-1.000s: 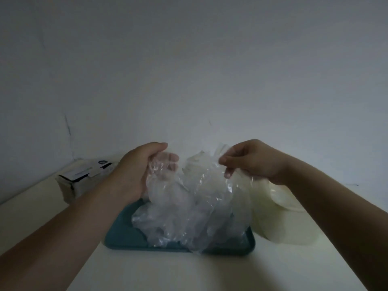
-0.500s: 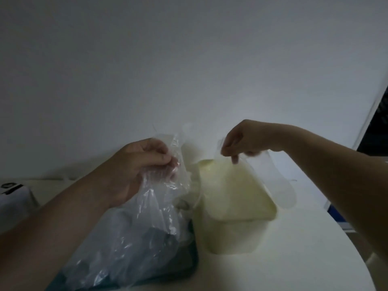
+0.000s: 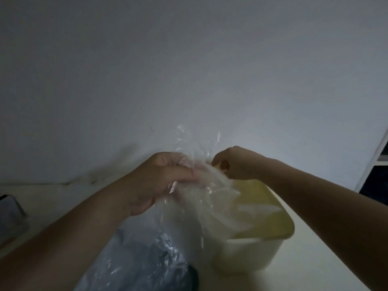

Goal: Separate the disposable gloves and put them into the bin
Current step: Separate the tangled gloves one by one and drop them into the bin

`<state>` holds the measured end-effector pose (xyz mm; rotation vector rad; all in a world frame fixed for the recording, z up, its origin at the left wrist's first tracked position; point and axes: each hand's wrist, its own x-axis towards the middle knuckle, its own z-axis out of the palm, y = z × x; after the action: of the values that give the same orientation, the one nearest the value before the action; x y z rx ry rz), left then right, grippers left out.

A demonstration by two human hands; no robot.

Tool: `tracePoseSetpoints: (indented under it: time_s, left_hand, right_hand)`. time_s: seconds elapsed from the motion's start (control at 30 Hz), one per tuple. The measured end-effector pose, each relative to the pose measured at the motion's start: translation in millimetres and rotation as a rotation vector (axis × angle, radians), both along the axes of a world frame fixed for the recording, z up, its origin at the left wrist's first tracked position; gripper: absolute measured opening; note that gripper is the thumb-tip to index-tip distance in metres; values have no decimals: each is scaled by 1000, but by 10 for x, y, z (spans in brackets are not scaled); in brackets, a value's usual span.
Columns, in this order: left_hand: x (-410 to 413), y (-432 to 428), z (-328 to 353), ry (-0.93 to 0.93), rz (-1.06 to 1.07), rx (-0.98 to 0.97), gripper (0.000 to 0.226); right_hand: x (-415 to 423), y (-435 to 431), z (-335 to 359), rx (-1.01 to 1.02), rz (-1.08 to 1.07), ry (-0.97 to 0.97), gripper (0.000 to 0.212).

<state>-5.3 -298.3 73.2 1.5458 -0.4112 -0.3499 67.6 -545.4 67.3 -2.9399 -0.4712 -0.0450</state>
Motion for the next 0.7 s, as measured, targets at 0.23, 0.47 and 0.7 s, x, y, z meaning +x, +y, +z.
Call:
tracePoseSetpoints:
  time_s: [0.23, 0.47, 0.7]
  left_hand:
    - [129, -445, -159, 2, 58, 69, 13]
    - [217, -653, -91, 122, -130, -87, 36]
    - [168, -649, 85, -32, 107, 167, 25]
  right_hand:
    - [-251, -348, 160, 719, -140, 178, 40]
    - [-438, -576, 224, 925, 22, 375, 59]
    - [-503, -344, 200, 900, 10, 494, 36]
